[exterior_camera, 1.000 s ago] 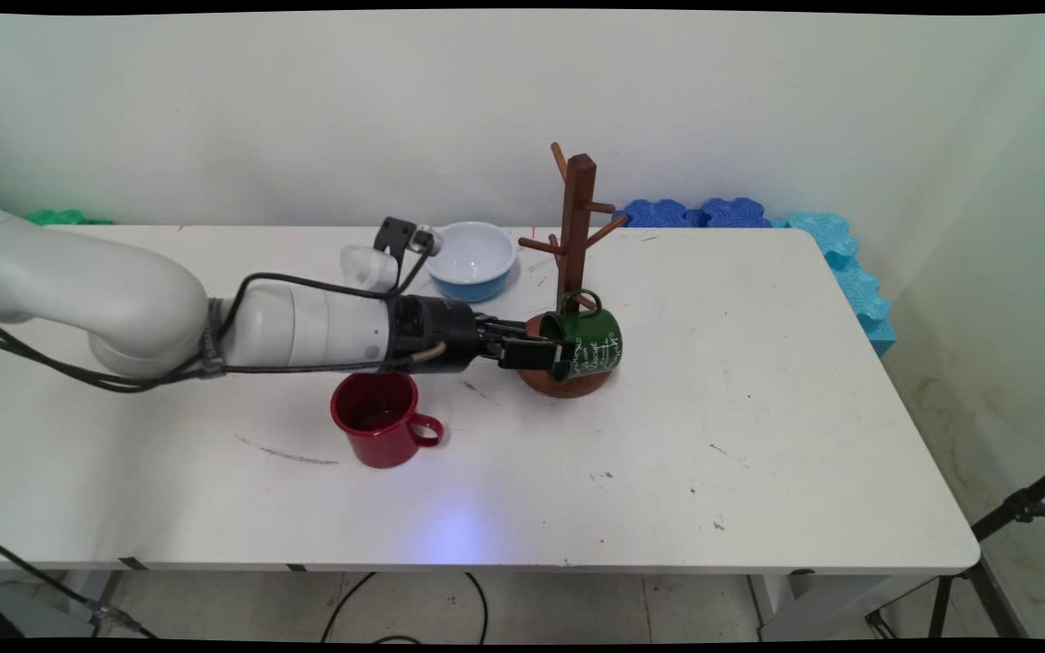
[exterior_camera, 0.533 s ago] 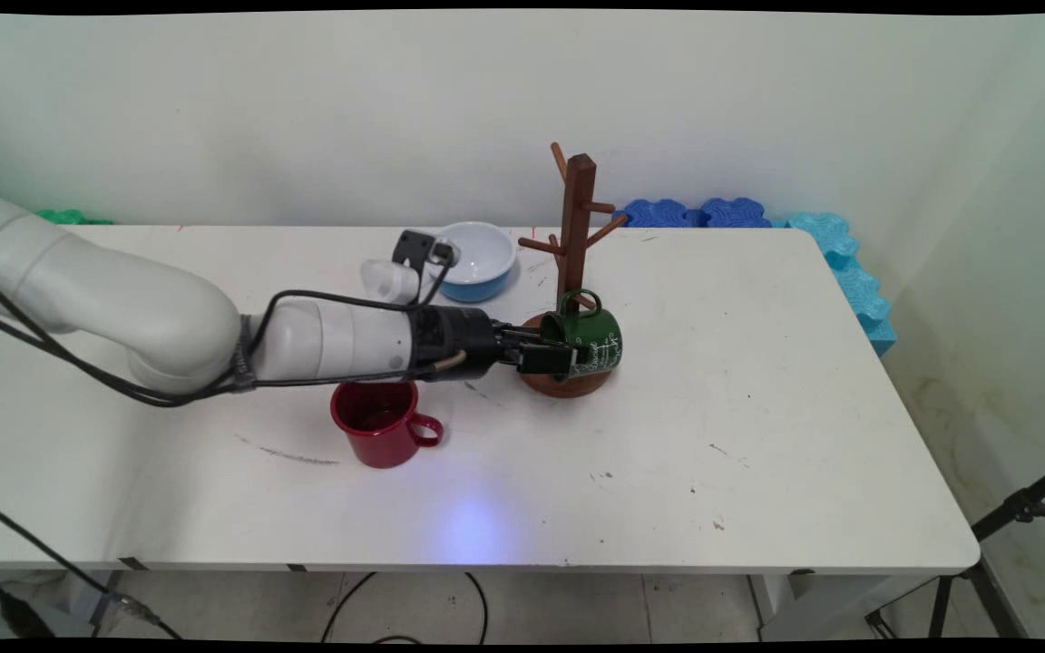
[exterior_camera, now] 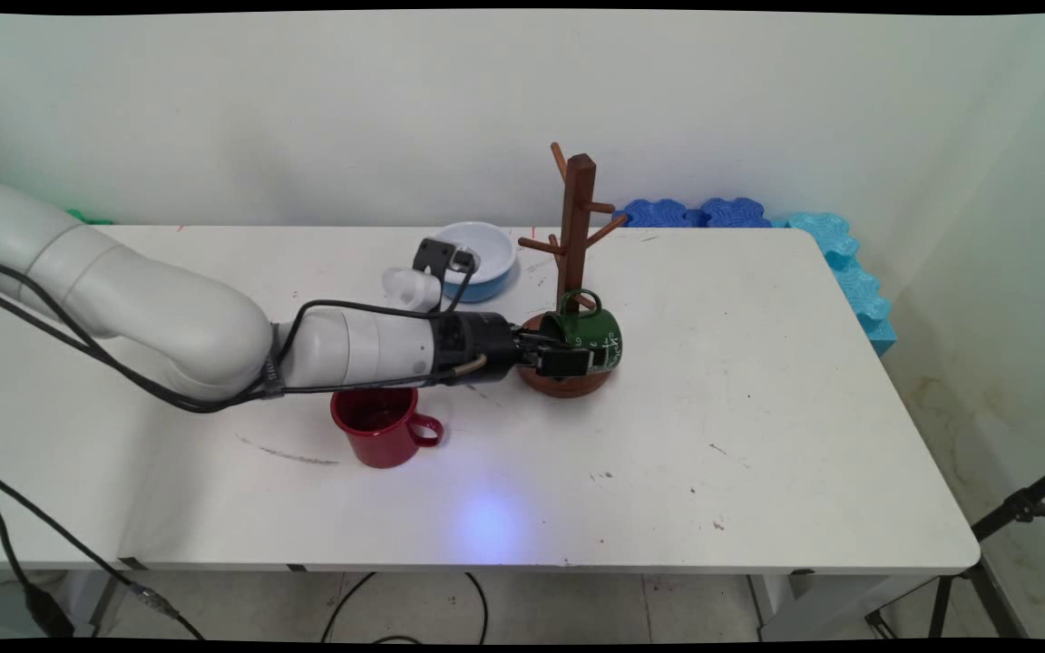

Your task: Pick up the green mug from the rack, then place the picked object on the table

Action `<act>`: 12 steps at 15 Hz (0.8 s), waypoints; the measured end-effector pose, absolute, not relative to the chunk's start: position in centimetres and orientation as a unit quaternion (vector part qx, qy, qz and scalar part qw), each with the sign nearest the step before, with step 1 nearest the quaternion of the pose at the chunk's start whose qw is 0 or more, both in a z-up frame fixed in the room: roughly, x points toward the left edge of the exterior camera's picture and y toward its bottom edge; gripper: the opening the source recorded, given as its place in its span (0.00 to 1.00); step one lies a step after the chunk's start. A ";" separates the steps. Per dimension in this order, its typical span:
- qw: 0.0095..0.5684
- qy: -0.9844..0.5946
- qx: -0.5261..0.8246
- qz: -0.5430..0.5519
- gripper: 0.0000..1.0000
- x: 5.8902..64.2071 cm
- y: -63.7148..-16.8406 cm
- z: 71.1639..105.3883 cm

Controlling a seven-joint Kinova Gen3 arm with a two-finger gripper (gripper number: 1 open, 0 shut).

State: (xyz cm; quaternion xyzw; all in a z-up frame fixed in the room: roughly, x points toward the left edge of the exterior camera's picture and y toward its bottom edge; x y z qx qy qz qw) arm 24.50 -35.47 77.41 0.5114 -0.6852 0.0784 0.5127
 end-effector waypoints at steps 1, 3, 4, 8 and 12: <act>0.514 -0.685 0.510 0.079 1.00 24.4 -35.6 77.4; 0.516 -0.686 0.506 0.080 1.00 24.2 -35.8 77.3; 0.517 -0.687 0.504 0.081 0.00 24.1 -35.9 77.2; 0.518 -0.691 0.497 0.086 0.00 23.9 -36.2 77.0; 0.518 -0.694 0.491 0.088 0.00 23.7 -36.4 77.0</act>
